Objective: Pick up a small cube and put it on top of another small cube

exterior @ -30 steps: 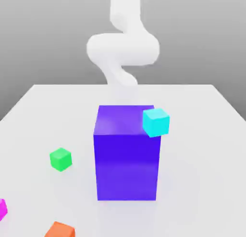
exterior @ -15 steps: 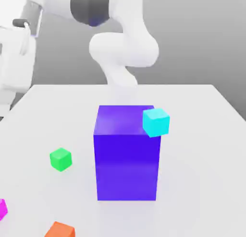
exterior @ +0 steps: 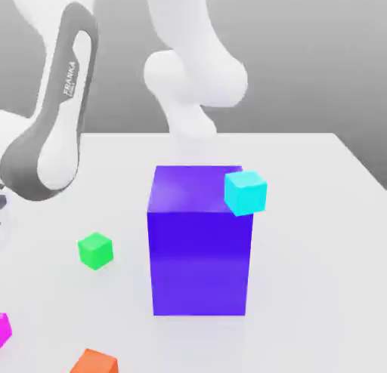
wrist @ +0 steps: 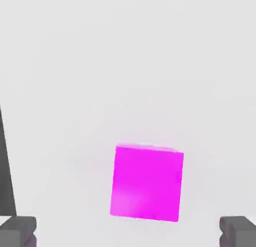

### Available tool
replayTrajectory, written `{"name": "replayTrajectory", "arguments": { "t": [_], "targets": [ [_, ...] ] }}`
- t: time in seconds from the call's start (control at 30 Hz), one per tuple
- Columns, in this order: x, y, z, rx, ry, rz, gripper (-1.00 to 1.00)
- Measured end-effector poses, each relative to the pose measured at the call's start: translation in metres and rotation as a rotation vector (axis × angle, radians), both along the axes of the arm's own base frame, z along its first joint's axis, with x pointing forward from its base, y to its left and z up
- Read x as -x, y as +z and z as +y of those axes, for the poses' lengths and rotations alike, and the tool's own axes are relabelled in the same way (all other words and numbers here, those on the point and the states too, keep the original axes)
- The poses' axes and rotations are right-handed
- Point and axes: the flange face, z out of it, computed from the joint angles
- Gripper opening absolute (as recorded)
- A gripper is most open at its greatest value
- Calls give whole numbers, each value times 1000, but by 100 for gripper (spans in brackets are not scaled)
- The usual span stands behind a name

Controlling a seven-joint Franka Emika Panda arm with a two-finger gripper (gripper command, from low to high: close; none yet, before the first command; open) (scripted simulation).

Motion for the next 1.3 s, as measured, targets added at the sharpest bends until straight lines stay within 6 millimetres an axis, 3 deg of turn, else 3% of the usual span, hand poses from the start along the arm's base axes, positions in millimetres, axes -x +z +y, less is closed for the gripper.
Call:
{"name": "replayTrajectory", "arguments": {
  "t": [0.07, 0.1, 0.3, 0.37, 0.47, 0.83, 1.0, 1.2, 1.3],
  "targets": [
    [1, -31, -1, -4, -8, 1, 0],
    [2, -41, 0, -4, -9, 2, -100],
    [2, -46, 0, -3, -10, 1, -100],
    [2, -30, -1, -4, -11, 0, -100],
    [3, 10, 0, -2, -8, 2, -100],
    [108, 56, 44, 72, 167, 108, -100],
    [157, 70, 74, 63, 235, 92, -100],
    [206, 72, 121, 9, 328, 18, -100],
    [210, 55, 128, -4, 343, 1, -100]
  ]
}}
